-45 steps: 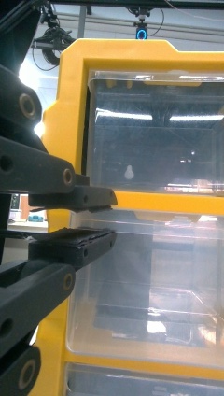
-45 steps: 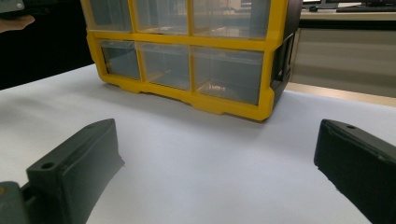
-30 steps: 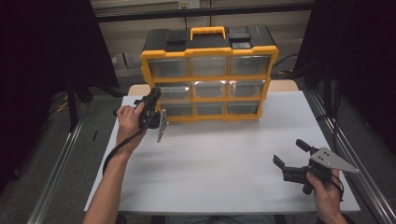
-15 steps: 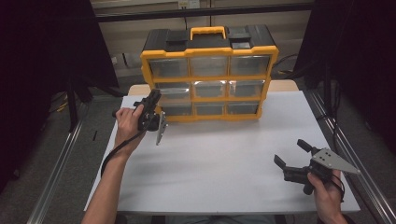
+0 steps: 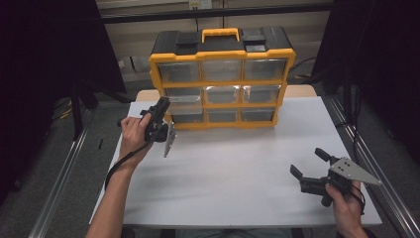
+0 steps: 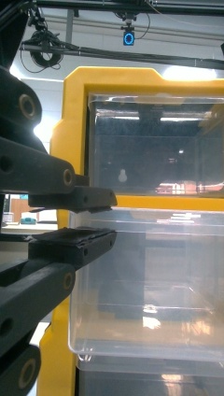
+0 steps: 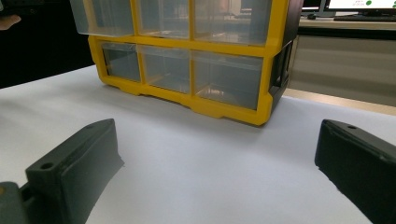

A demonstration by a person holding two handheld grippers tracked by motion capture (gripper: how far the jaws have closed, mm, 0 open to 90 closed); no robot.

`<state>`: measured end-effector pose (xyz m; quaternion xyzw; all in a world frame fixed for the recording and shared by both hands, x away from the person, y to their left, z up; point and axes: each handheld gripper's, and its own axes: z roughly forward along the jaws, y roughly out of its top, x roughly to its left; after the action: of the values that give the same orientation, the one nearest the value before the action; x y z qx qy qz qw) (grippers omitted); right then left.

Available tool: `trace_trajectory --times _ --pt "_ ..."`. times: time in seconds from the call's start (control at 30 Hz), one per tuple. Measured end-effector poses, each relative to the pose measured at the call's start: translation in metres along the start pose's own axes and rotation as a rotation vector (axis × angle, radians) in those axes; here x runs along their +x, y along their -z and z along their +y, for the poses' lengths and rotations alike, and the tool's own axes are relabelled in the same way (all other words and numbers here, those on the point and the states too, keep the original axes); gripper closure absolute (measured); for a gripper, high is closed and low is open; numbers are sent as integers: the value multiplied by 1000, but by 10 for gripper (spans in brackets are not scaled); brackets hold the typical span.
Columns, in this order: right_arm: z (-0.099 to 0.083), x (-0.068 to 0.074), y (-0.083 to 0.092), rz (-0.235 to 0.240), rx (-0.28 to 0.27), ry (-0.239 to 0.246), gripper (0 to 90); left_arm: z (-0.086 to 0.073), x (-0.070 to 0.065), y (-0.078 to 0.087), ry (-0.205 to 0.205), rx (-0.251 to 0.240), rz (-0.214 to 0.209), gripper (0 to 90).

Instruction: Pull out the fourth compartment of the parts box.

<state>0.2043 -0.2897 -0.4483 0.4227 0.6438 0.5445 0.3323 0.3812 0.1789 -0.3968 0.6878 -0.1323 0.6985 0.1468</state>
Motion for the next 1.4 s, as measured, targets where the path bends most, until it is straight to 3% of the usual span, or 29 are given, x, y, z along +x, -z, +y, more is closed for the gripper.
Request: trace_trajectory --times 0.1,0.2,0.3,0.57,0.63,0.8,0.9,0.97,1.03,1.4 --pt "0 0 0 2 0 3 0 1 1 3 -2 6 7 795" --pt "0 0 0 -4 -6 4 0 2 2 3 31 4 -9 789" --pt "0 0 1 -4 -10 1 0 3 2 4 10 8 -6 791" --pt "0 0 -1 4 -13 -6 0 6 1 5 24 16 -4 793" --pt "0 0 -1 5 -10 -4 0 7 2 6 5 24 -1 793" --pt "0 0 -3 -3 -12 -15 0 5 1 8 12 17 -5 794" --pt "0 -1 -3 -1 -12 -13 0 6 2 11 -6 23 4 795" --pt "0 0 -3 -4 -10 -12 0 6 1 13 24 16 3 793" --pt "0 0 -3 -1 -7 -10 0 6 1 14 27 11 0 791" --pt "0 0 -2 5 -8 -9 0 7 0 19 16 10 11 791"
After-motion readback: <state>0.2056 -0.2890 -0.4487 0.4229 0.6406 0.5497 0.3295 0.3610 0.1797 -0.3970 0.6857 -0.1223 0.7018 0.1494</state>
